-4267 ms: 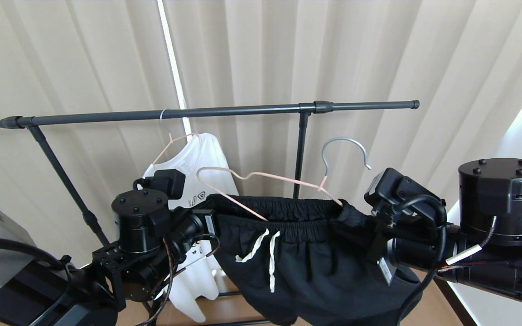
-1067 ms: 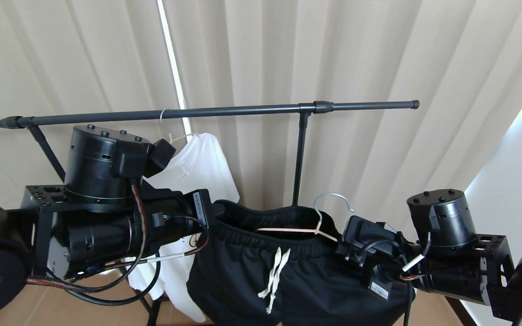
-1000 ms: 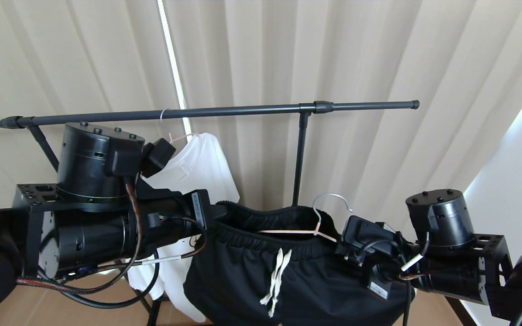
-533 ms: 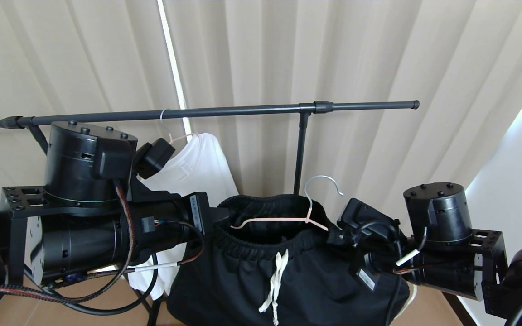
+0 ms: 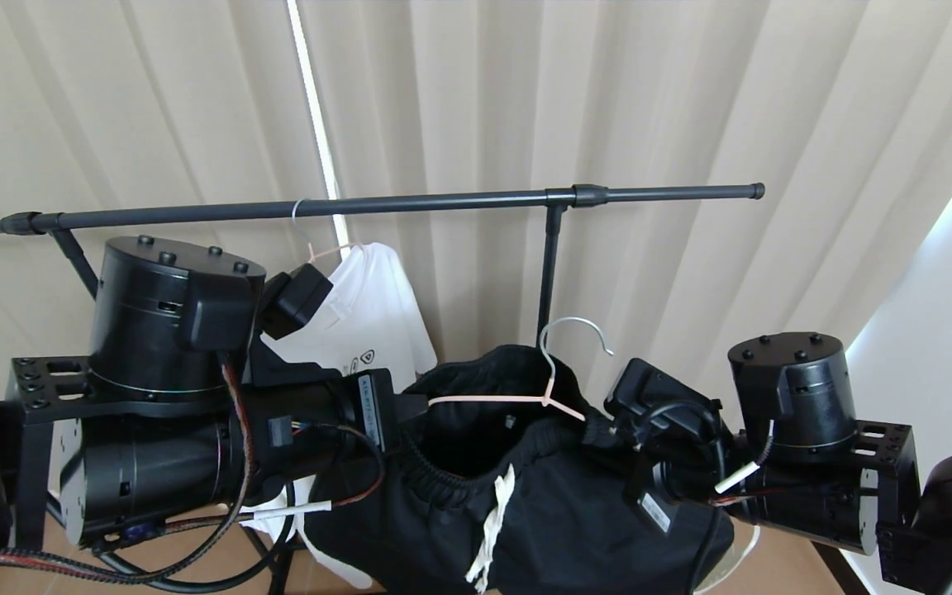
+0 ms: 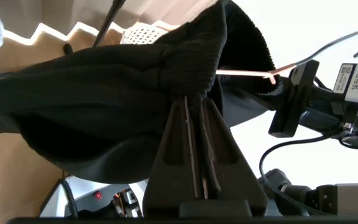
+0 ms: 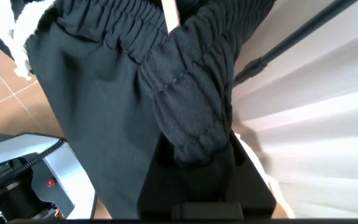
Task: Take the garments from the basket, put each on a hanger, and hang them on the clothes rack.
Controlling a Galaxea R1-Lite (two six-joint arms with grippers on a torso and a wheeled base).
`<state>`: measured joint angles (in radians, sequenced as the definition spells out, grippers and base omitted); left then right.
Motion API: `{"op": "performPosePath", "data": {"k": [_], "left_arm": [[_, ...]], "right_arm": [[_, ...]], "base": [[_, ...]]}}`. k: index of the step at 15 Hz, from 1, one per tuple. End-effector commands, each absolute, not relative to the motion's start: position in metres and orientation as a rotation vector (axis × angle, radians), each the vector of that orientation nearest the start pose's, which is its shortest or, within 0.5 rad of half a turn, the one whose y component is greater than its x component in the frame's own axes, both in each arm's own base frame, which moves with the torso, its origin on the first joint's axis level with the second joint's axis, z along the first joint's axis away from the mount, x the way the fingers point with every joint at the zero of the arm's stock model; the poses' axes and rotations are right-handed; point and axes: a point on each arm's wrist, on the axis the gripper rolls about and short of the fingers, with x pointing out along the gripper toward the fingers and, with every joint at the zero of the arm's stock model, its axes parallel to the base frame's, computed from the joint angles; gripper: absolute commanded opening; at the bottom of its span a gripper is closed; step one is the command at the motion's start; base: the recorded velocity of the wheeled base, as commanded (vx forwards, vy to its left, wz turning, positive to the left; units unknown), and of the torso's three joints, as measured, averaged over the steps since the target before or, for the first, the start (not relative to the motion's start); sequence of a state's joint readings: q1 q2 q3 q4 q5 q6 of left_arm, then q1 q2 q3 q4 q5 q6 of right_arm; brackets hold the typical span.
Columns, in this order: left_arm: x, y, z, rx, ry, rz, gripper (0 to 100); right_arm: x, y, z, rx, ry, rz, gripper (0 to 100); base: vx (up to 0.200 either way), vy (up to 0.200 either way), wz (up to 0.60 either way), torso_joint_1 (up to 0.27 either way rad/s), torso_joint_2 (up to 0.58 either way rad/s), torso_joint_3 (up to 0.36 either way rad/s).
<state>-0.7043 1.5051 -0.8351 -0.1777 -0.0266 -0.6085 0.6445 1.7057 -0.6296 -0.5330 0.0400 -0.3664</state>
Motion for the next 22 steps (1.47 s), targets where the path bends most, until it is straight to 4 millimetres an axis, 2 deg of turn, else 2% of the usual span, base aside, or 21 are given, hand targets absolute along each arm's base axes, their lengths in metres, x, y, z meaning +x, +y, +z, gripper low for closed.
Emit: {"op": "performPosePath", "data": {"k": [1, 5, 8, 22], "left_arm": [[0.188, -0.170, 0.201, -0.391, 0.675, -0.562, 0], [0.171, -0.170, 0.209, -0.389, 0.651, -0.619, 0], [0.161, -0.168, 0.208, -0.357, 0.615, -0.667, 0], [0.162, -0.169, 0.193, -0.289, 0.615, -0.677, 0]], "right_arm": [[0.222, 0.169, 0.125, -0.510, 0.405, 0.763, 0], [0.226, 0.172, 0.117, -0.520, 0.432, 0.759, 0], [0.225, 0.176, 0.117, -0.524, 0.429, 0.762, 0], [0.224, 0.175, 0.137, -0.432, 0.346, 0.733, 0]], "base": [[0.000, 0.000, 0.00, 0.000, 0.00, 0.000], [0.000, 0.000, 0.00, 0.000, 0.00, 0.000], [0.000, 0.000, 0.00, 0.000, 0.00, 0.000], [0.000, 0.000, 0.00, 0.000, 0.00, 0.000]]}}
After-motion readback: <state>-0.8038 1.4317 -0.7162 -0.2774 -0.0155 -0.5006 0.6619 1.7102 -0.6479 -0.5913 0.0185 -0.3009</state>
